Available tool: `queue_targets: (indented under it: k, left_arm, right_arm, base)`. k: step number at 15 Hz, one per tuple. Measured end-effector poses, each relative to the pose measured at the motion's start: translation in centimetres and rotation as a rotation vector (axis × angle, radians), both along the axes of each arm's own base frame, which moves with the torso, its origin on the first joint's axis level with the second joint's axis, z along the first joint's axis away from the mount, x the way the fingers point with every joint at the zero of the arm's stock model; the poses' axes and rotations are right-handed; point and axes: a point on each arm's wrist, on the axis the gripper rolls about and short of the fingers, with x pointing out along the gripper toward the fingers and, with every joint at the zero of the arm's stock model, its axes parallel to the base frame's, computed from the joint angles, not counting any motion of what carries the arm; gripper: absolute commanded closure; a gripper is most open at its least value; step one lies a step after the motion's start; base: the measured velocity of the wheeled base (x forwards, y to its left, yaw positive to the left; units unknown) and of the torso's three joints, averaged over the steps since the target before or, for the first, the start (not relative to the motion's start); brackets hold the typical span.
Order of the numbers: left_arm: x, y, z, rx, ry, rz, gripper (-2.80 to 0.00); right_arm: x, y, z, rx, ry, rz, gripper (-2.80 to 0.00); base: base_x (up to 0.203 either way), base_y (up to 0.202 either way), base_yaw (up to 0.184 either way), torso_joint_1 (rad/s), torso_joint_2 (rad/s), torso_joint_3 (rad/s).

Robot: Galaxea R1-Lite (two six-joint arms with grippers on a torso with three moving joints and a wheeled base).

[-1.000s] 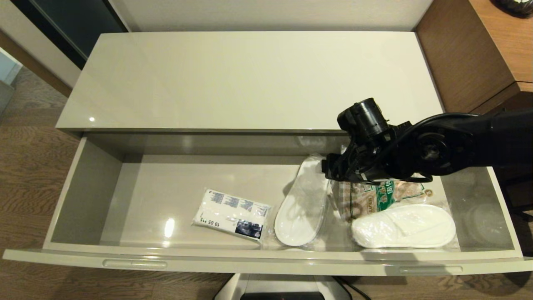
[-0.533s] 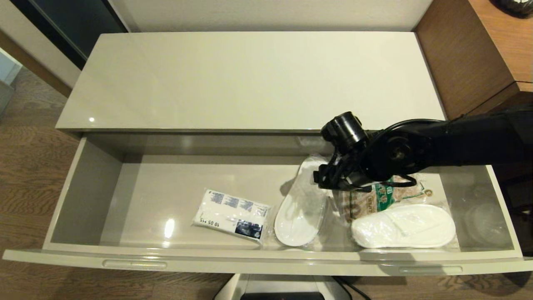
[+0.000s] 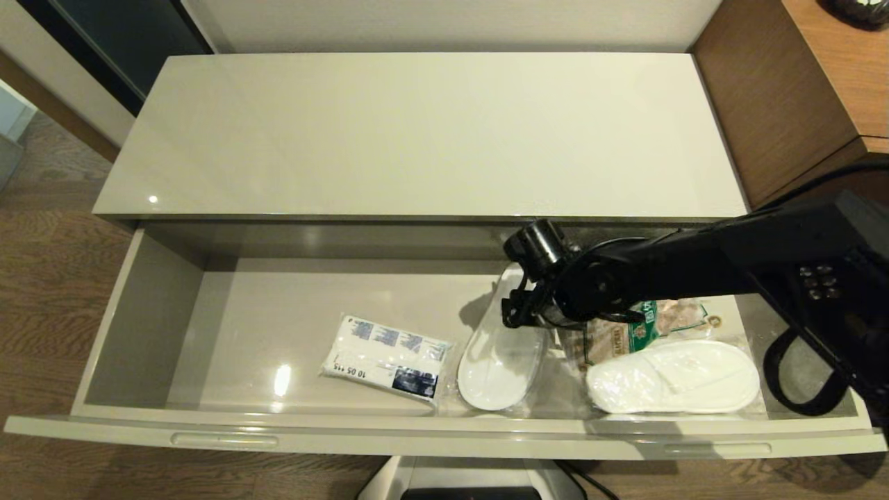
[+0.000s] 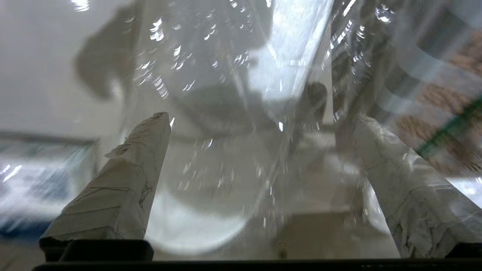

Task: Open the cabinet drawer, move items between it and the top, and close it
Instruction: Take out the disposable slippers from the drawer

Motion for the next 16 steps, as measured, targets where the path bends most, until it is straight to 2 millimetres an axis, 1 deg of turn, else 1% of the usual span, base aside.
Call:
queue_targets:
  k: [2, 7, 9, 12, 13, 16]
  left_arm:
    - [0.0, 0.0, 0.0, 0.000, 0.000, 0.000, 0.00]
    - [0.0, 0.0, 0.0, 0.000, 0.000, 0.001, 0.00]
    - [0.0, 0.0, 0.0, 0.000, 0.000, -0.001, 0.00]
    - [0.0, 0.0, 0.0, 0.000, 0.000, 0.000, 0.00]
    - [0.0, 0.0, 0.0, 0.000, 0.000, 0.000, 0.00]
    - [0.0, 0.0, 0.0, 0.000, 0.000, 0.000, 0.00]
  right_arm:
    - [0.9, 0.4, -1.8, -0.033, -0.048, -0.042, -2.80]
    - [1.8, 1.0, -4.7, -0.089, -0.108, -0.093, -2.80]
    - [1.8, 1.0, -5.3, -0.117, -0.095, -0.073, -2.80]
    - [1.7, 1.0, -5.3, -0.143, -0.087, -0.047, -2.80]
    - [1.7, 1.1, -5.3, -0.143, -0.087, -0.045, 0.00]
    - [1.4, 1.1, -4.7, -0.134, -0.082, -0.038, 0.00]
  base:
    - [0.000, 0.000, 0.000, 0.000, 0.00, 0.000]
    - [0.000, 0.000, 0.000, 0.000, 0.00, 0.000]
    - [0.000, 0.000, 0.000, 0.000, 0.00, 0.000]
    - [0.000, 0.000, 0.000, 0.000, 0.00, 0.000]
    - [0.000, 0.000, 0.000, 0.000, 0.00, 0.000]
    - [0.000, 0.000, 0.000, 0.000, 0.00, 0.000]
